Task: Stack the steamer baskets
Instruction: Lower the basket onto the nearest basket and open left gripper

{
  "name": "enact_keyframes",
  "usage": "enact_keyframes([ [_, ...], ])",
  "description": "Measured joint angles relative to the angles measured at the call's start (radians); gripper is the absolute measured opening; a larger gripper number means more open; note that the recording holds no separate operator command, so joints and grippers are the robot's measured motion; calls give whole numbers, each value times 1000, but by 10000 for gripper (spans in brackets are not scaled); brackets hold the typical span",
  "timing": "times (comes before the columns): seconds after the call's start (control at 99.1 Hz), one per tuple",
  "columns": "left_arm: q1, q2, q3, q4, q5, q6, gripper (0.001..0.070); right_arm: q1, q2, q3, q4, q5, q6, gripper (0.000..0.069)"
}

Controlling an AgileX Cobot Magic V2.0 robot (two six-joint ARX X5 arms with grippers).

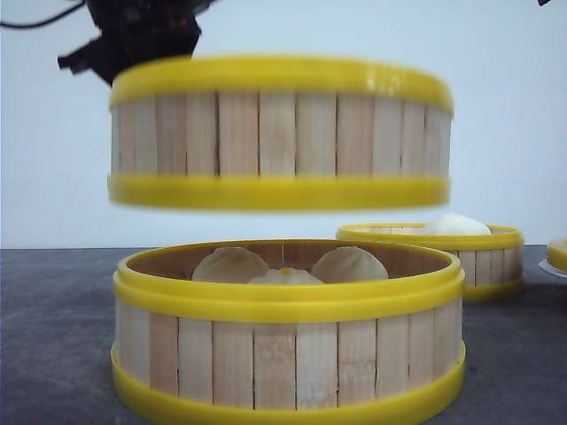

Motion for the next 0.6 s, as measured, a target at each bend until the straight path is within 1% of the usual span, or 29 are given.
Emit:
enact_keyframes([
  [0.111,0,0,-51,35,0,-11,25,0,0,0,0,0,0,456],
  [0.252,0,0,-80,82,11,-17,25,0,0,0,0,0,0,456],
  [0.434,0,0,-87,89,29,-27,25,0,0,0,0,0,0,456],
  [0.595,0,0,-87,83,31,-30,25,0,0,0,0,0,0,456],
])
